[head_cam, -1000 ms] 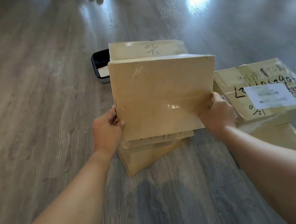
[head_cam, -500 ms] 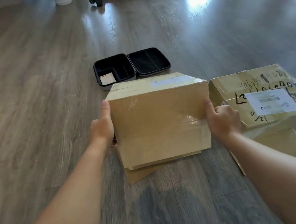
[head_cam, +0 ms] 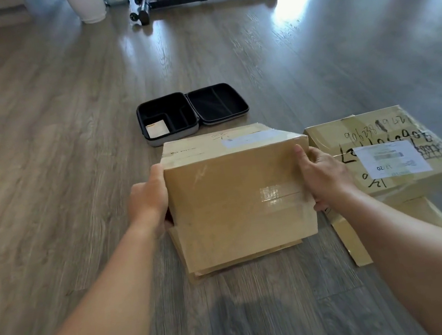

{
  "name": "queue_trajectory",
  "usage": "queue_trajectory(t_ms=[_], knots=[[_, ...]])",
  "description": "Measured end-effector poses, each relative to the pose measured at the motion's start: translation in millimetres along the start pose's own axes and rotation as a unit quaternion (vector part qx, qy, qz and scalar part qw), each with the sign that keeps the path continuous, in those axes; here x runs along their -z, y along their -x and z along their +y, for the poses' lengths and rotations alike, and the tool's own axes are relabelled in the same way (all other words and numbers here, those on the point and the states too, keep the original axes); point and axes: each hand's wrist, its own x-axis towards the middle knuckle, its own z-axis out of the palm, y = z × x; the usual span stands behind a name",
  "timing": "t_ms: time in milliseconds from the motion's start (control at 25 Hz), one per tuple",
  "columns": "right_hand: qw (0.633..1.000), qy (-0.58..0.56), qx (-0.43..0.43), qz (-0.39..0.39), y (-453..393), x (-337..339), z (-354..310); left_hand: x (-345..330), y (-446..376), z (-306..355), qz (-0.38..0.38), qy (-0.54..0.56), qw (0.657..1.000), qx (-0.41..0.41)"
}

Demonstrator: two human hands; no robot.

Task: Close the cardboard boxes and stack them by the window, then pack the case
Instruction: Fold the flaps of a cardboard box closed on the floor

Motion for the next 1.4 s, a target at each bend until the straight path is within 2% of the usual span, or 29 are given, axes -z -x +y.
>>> queue_trajectory(t_ms=[200,320,440,560,720,880,1000,1160,1320,1400], knots=[[0.985,-0.158,0.031,0.07,-5,6,-16,1,-1,11,-0.002,0.044,0.994,-0.099],[0.97,-0.208,0.039,0.117,-12,7,-19,4,-8,15,-0.015,0.087,0.986,-0.144],[0.964,-0.242,0.051,0.101,-12,2,-17,8,-17,4,-0.038,0.084,0.984,-0.153],[0.972,-0.207,0.073,0.085,-10,-9,-5,12,-23,-19,-0.061,0.034,0.983,-0.172],[0.973,-0.151,0.146,0.1,-14,-12,7,22,-25,-28,-0.119,0.037,0.973,-0.195],[0.981,-0.001,0.17,0.093,-4,-25,21,22,-29,-42,-0.073,0.011,0.965,-0.254],[0.981,0.102,0.155,0.059,11,-44,43,24,-23,-68,-0.043,-0.023,0.973,-0.225],[0.975,0.137,0.167,0.047,14,-52,60,32,-27,-91,-0.021,-0.001,0.989,-0.148],[0.994,0.094,0.057,-0.014,9,-50,69,33,-30,-84,-0.04,0.028,0.997,-0.064],[0.999,0.018,0.036,-0.023,7,-50,69,34,-29,-85,-0.056,0.03,0.997,-0.042]])
